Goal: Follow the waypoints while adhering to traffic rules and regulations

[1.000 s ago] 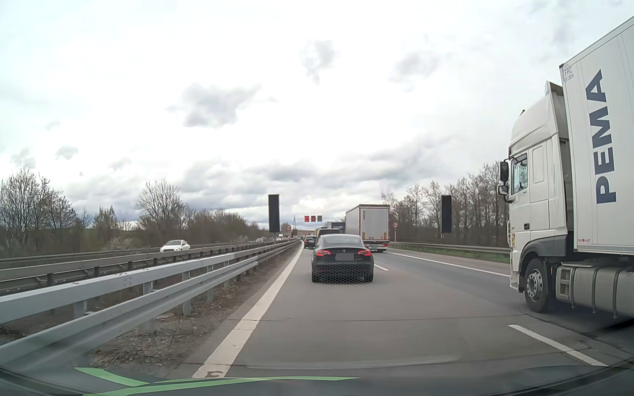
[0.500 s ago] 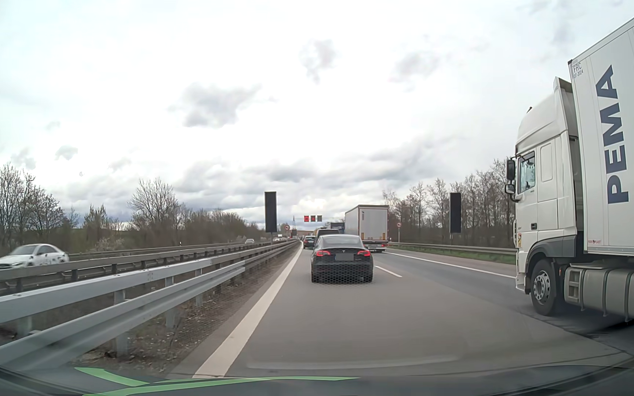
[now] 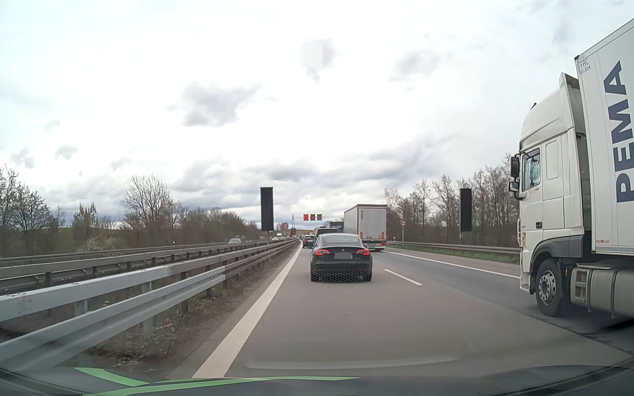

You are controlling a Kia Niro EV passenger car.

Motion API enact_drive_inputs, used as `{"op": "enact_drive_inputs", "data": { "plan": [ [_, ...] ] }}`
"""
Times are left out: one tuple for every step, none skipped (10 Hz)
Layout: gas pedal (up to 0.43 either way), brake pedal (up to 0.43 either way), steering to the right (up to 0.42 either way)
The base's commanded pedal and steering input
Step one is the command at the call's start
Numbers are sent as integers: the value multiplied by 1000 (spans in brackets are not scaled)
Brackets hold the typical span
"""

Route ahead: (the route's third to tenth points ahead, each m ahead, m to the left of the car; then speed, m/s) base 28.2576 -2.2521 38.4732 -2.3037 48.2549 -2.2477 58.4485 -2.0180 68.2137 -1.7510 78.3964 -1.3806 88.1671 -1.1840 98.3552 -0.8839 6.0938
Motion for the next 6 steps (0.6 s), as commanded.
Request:
{"op": "enact_drive_inputs", "data": {
  "plan": [
    [98, 0, -1],
    [98, 0, -1],
    [98, 0, -1],
    [98, 0, -1],
    [98, 0, -1],
    [98, 0, -1]
  ]
}}
